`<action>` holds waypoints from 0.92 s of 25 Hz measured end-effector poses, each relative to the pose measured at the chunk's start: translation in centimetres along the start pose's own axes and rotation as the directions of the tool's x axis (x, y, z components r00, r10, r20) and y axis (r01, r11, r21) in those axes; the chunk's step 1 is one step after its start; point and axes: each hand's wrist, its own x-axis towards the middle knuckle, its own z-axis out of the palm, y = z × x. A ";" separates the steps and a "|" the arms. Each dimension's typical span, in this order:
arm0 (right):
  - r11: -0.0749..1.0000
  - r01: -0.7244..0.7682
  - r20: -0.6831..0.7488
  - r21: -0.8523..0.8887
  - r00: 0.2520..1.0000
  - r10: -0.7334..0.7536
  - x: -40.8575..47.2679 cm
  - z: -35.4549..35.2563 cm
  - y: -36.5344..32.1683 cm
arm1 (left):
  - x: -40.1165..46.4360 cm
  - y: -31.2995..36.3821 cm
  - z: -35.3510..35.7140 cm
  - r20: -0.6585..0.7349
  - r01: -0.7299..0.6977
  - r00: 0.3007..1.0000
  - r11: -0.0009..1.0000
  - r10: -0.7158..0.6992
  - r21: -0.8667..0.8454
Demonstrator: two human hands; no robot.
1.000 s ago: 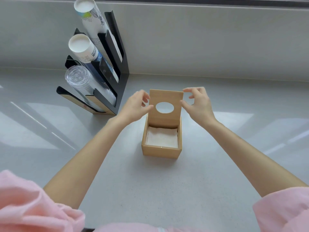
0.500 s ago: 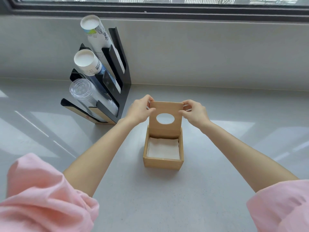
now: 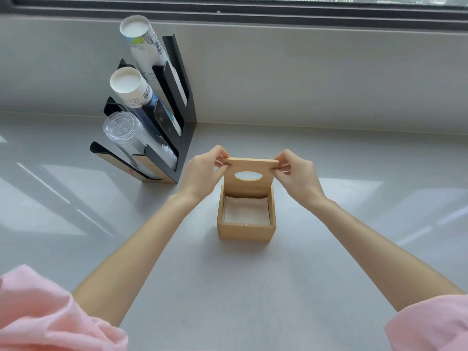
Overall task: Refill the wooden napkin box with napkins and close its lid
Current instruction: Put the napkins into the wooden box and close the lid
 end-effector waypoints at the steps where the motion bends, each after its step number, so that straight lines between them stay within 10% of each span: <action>1: 0.999 0.032 0.009 -0.010 0.999 -0.032 -0.7 0.0 0.2 | -0.8 -0.2 0.0 -0.010 -0.017 1.000 0.999 0.016 -0.037; 23: 0.968 0.185 0.230 -0.169 0.963 -0.144 -8.9 2.1 4.0 | -10.7 -3.2 3.1 -0.003 -0.330 0.941 0.920 0.338 0.212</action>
